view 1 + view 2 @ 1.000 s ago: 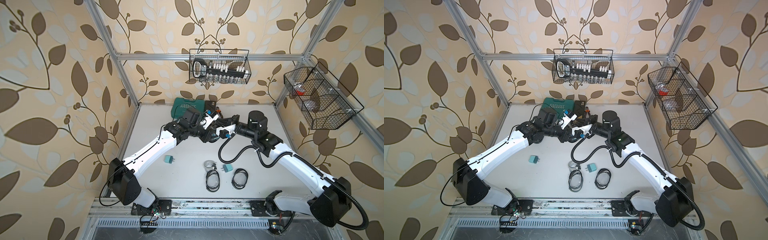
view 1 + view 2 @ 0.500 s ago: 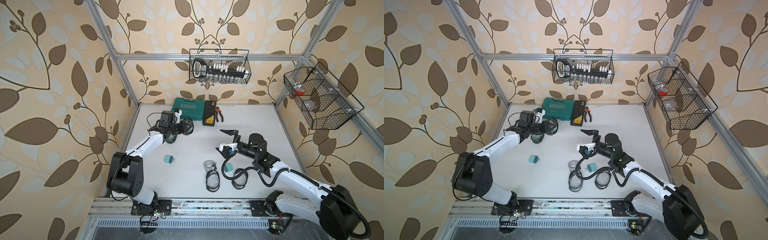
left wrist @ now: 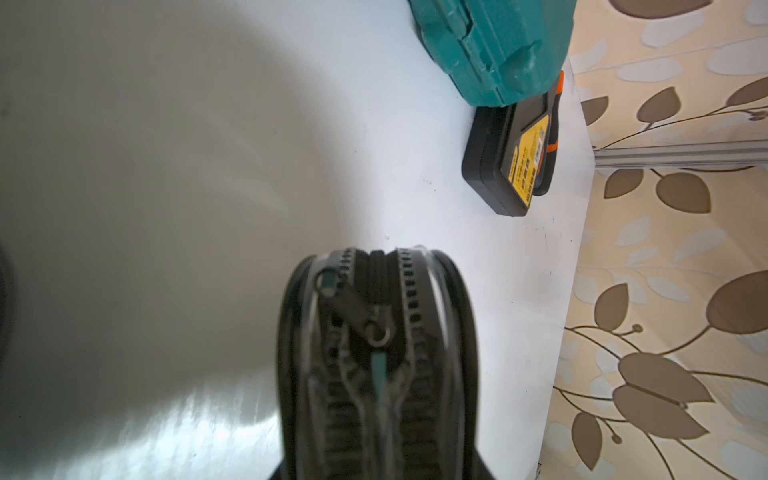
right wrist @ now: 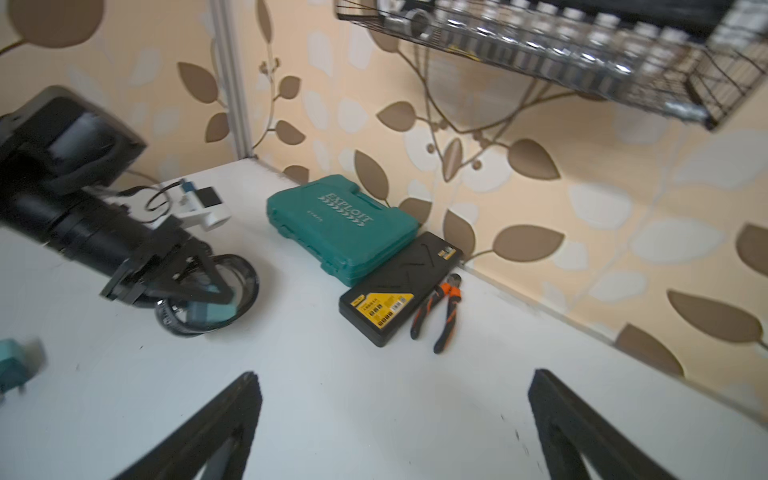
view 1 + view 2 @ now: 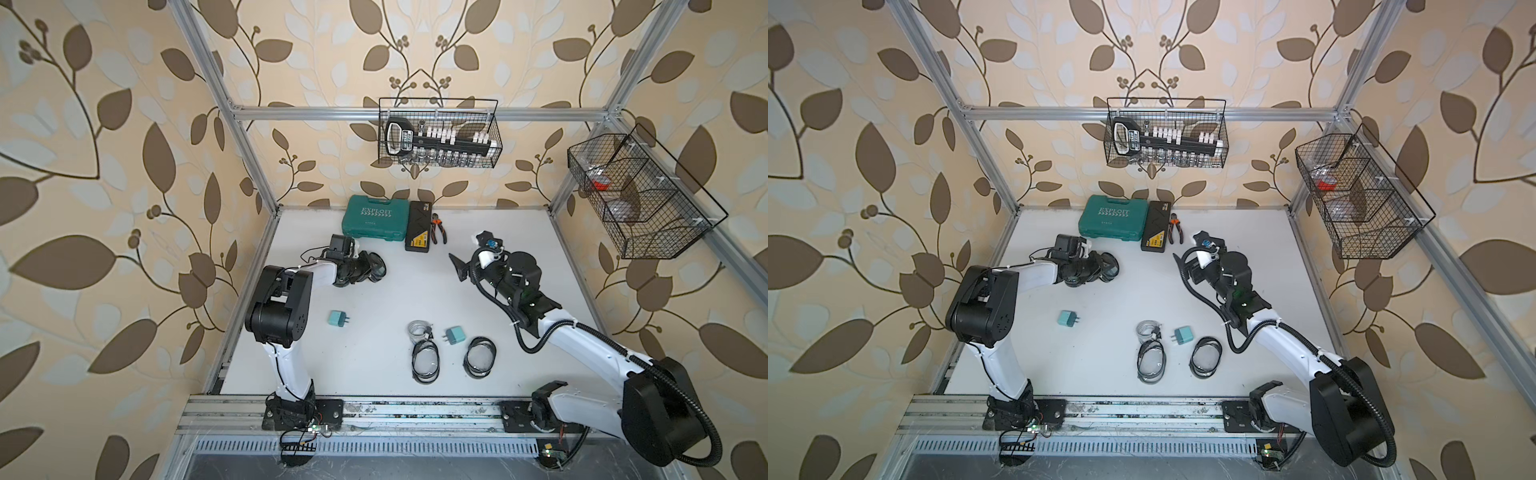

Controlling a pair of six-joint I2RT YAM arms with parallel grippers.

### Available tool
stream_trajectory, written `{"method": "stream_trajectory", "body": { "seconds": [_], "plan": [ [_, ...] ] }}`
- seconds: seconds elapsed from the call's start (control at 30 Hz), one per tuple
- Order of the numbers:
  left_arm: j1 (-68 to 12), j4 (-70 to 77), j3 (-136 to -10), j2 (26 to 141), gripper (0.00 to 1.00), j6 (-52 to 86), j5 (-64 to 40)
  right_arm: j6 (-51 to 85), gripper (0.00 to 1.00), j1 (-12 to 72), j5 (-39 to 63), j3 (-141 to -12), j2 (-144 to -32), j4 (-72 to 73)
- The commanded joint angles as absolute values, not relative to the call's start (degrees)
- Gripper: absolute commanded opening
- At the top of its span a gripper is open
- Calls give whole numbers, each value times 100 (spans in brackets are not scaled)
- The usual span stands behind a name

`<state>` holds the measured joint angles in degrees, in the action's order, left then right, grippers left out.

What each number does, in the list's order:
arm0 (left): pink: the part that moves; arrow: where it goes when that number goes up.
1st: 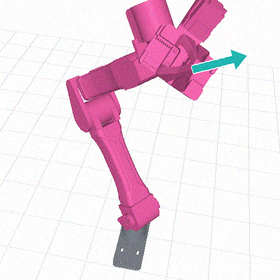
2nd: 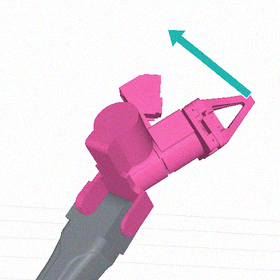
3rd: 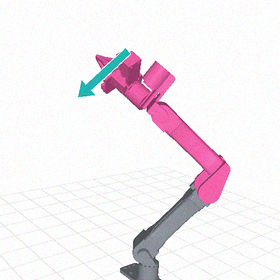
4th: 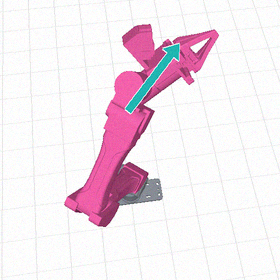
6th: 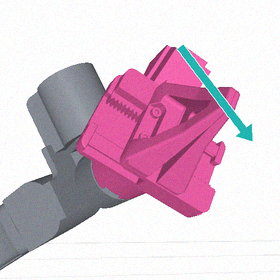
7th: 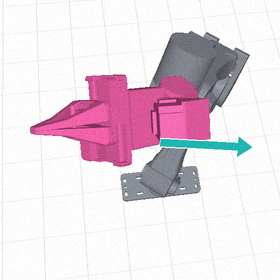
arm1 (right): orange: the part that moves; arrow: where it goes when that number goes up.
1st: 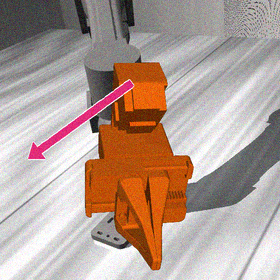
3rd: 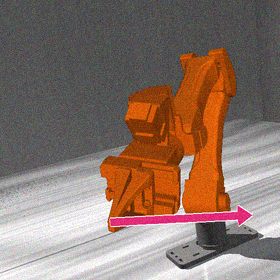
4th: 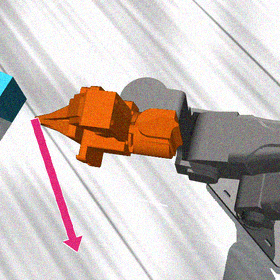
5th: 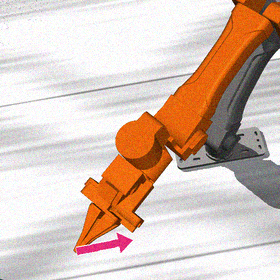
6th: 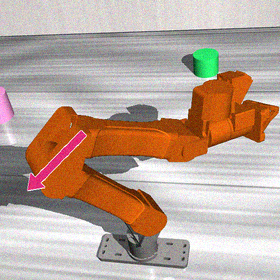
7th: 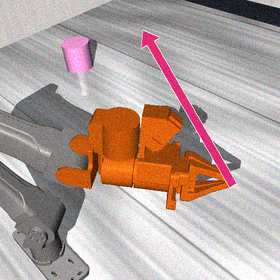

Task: Pack away charging kits
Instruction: Place the storage bag at the center of the board.

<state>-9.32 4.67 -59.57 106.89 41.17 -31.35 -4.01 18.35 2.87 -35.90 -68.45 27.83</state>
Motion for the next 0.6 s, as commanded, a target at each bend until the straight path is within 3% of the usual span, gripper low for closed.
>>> {"method": "stream_trajectory", "body": {
  "seconds": [0.0,0.13,0.23,0.27,0.3,0.37,0.57],
  "plan": [
    [-942,787,-5818,10573,6,4254,-3136,1391,100,1237,-215,-2890,-6560,3341],
    [-941,960,-5530,10472,41,4349,-3031,1828,100,791,-302,-2662,-6512,3251],
    [-941,1159,-5201,10186,62,4442,-2901,1963,100,792,-423,-2734,-6636,3058],
    [-941,1144,-5104,10063,83,4464,-2830,2139,100,795,-643,-2811,-6708,2925],
    [-940,1130,-5044,9953,99,4466,-2784,2330,100,788,-942,-2899,-6786,2742],
    [-941,966,-4956,9738,99,4422,-2738,2826,100,770,-1684,-3204,-7038,2035],
    [-940,159,-4983,9172,99,4393,-2735,2992,100,631,-1488,-3240,-7433,1793]
  ]
}}
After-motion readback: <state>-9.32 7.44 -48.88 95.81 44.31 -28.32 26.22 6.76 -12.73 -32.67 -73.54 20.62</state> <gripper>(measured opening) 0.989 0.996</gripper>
